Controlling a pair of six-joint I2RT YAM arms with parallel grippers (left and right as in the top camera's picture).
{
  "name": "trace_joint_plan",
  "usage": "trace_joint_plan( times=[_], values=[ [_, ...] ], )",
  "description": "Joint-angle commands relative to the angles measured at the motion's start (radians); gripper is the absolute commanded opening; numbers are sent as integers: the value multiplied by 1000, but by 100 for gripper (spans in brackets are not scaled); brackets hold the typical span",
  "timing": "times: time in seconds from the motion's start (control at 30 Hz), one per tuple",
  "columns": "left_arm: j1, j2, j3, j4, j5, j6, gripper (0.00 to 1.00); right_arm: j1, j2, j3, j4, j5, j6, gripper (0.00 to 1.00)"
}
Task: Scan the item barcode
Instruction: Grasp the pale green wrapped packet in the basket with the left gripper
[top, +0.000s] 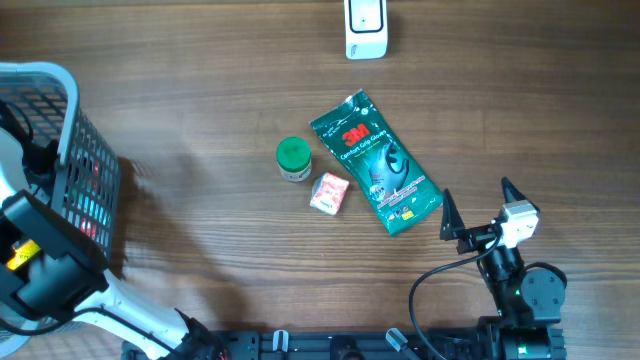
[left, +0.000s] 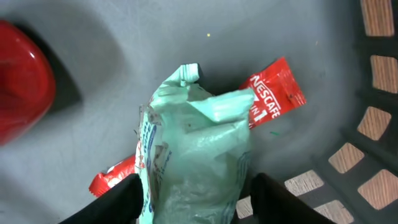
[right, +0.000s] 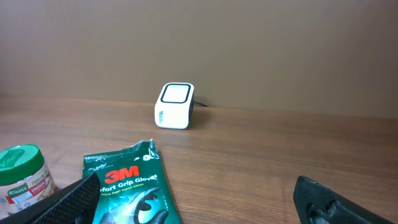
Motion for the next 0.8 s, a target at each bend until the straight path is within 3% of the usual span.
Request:
trace_joint_plan(
  times=[0.0, 0.07, 0.13, 0.33, 0.5, 0.77],
  values=[
    [6, 16, -8, -10, -73, 2, 34, 3, 0, -1, 6, -12, -10, 100],
    [6, 16, -8, -17, -73, 1, 14, 3, 0, -1, 6, -12, -11, 100],
    [6, 15, -8, -28, -73, 2, 4, 3, 0, -1, 6, -12, -10, 100],
    [17, -26, 8, -50, -87, 3, 4, 3, 0, -1, 6, -12, -11, 100],
    [49, -167, 89, -53, -87, 0, 4, 3, 0, -1, 6, -12, -11, 100],
    [80, -539, 144, -37, -47, -311, 4, 3, 0, -1, 6, -11, -10, 100]
  ],
)
